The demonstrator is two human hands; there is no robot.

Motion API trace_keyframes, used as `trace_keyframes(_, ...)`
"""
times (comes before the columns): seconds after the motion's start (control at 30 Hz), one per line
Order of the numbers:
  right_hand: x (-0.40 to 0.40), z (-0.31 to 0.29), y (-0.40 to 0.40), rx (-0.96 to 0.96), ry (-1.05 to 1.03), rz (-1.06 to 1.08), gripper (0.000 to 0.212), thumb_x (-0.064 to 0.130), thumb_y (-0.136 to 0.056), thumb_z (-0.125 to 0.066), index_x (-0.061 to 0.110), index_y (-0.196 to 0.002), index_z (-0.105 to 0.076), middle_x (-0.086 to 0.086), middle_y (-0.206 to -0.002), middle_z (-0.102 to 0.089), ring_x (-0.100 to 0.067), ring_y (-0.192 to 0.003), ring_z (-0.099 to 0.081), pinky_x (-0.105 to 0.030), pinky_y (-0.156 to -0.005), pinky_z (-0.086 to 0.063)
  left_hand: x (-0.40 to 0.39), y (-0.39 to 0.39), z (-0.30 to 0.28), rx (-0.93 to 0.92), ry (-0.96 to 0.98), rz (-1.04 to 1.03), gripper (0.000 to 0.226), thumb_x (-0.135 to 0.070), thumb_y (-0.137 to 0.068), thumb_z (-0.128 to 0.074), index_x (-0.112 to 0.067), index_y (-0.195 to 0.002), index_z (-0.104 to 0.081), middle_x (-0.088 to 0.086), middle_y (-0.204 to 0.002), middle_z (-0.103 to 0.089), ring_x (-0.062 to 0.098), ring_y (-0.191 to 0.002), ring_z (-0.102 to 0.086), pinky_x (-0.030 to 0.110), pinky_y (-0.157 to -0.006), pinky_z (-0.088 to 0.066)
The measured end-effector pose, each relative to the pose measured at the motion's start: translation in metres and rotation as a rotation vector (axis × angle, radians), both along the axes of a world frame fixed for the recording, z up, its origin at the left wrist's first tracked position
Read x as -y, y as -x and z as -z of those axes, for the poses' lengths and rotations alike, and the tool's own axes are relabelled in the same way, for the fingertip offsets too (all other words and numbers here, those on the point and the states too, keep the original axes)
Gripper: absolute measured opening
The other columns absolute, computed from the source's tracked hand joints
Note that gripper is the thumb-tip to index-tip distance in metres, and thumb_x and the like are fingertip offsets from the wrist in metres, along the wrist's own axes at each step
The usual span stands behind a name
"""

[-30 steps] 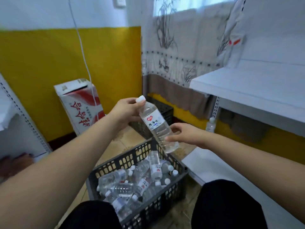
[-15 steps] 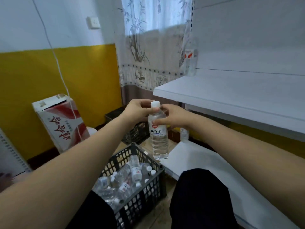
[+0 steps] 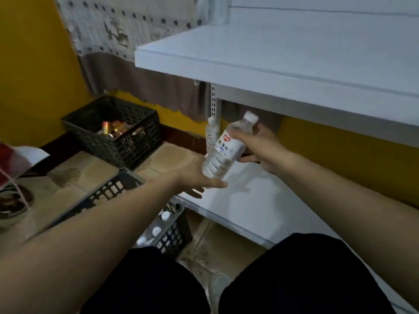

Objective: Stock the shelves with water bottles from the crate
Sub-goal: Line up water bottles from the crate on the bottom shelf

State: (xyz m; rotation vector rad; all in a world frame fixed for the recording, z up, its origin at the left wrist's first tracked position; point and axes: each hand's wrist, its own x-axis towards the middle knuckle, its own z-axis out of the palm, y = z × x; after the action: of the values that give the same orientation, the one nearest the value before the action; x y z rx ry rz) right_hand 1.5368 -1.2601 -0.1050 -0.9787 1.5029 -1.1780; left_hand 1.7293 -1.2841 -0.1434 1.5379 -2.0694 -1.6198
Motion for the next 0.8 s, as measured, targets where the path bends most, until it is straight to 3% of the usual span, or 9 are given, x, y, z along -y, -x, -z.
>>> trace_keyframes(0.1,0.036,0.032,0.024,0.038,-0.108,0.008,0.052,0.038,-0.084,-0.074,0.021,-0.129,-0.053,-0.005,-0.12,-0.067,-0.025,-0.104,-0.068,-0.046,-0.085,-0.057,0.035,0.025,0.042,-0.066,0.077,-0.097,0.047,-0.021,-0.077,-0.082,-0.02,-0.117,-0.056,0.011,-0.109,-0.068,0.023,-0.086,-0.071,0.034,-0.071,-0.061)
trace_keyframes(0.2,0.072,0.055,0.04,0.034,-0.29,0.014,0.051,0.05,-0.087,-0.064,0.02,-0.127,-0.055,-0.007,-0.118,-0.068,-0.026,-0.1,-0.07,-0.042,-0.085,-0.058,0.068,0.039,0.078,-0.036,0.097,-0.109,0.053,-0.027,-0.073,-0.084,-0.018,-0.12,-0.06,0.007,-0.105,-0.07,0.022,-0.081,-0.073,0.039,-0.074,-0.062)
trace_keyframes(0.27,0.095,0.069,0.044,0.051,-0.308,0.056,0.044,0.046,-0.094,-0.058,0.015,-0.126,-0.056,-0.009,-0.114,-0.068,-0.026,-0.097,-0.07,-0.04,-0.079,-0.059,0.086,0.044,0.099,0.004,0.115,-0.105,0.049,-0.033,-0.074,-0.083,-0.018,-0.116,-0.062,0.007,-0.102,-0.072,0.023,-0.08,-0.073,0.041,-0.076,-0.062)
trace_keyframes(0.37,0.127,0.09,0.044,0.04,-0.3,0.095,0.043,0.038,-0.097,-0.056,0.01,-0.13,-0.055,-0.012,-0.12,-0.065,-0.028,-0.098,-0.068,-0.044,-0.08,-0.058,0.109,0.05,0.125,-0.025,0.092,-0.147,0.038,-0.031,-0.077,-0.082,-0.02,-0.106,-0.06,0.008,-0.104,-0.071,0.027,-0.088,-0.071,0.042,-0.081,-0.06)
trace_keyframes(0.47,0.162,0.112,0.044,0.009,-0.291,0.131,0.047,0.036,-0.096,-0.058,0.009,-0.133,-0.053,-0.013,-0.127,-0.06,-0.032,-0.105,-0.066,-0.048,-0.09,-0.055,0.136,0.043,0.143,-0.012,0.084,-0.124,0.058,-0.028,-0.08,-0.079,-0.018,-0.13,-0.052,0.011,-0.127,-0.062,0.028,-0.11,-0.063,0.041,-0.095,-0.053)
trace_keyframes(0.5,0.172,0.119,0.04,-0.034,-0.264,0.19,0.046,0.037,-0.095,-0.059,0.007,-0.13,-0.055,-0.015,-0.125,-0.06,-0.031,-0.105,-0.066,-0.046,-0.089,-0.056,0.145,0.038,0.148,0.074,0.119,-0.068,0.071,-0.031,-0.083,-0.076,-0.015,-0.143,-0.042,0.011,-0.138,-0.054,0.028,-0.12,-0.057,0.038,-0.1,-0.049)
trace_keyframes(0.6,0.208,0.148,0.046,-0.523,-0.021,0.754,0.036,0.033,-0.096,-0.058,-0.002,-0.106,-0.06,-0.021,-0.102,-0.06,-0.027,-0.11,-0.06,-0.037,-0.089,-0.056,0.169,0.016,0.162,0.34,0.258,0.081,0.08,-0.039,-0.09,-0.066,-0.015,-0.154,-0.024,0.009,-0.153,-0.038,0.028,-0.135,-0.042,0.037,-0.106,-0.04)
trace_keyframes(0.7,0.227,0.169,0.041,-0.271,-0.25,0.362,0.044,0.04,-0.085,-0.068,0.009,-0.117,-0.061,-0.011,-0.108,-0.063,-0.032,-0.103,-0.065,-0.046,-0.09,-0.055,0.178,-0.003,0.169,0.479,0.317,0.173,0.073,-0.041,-0.094,-0.059,-0.017,-0.154,-0.025,0.011,-0.149,-0.041,0.03,-0.13,-0.046,0.038,-0.104,-0.042)
trace_keyframes(0.8,0.241,0.172,0.038,-0.32,-0.177,0.31,0.039,0.028,-0.088,-0.069,0.015,-0.123,-0.058,-0.002,-0.109,-0.059,-0.023,-0.102,-0.062,-0.043,-0.092,-0.054,0.182,-0.018,0.172,0.534,0.372,0.238,0.071,-0.041,-0.095,-0.057,-0.018,-0.153,-0.025,0.011,-0.149,-0.042,0.03,-0.13,-0.047,0.038,-0.106,-0.042)
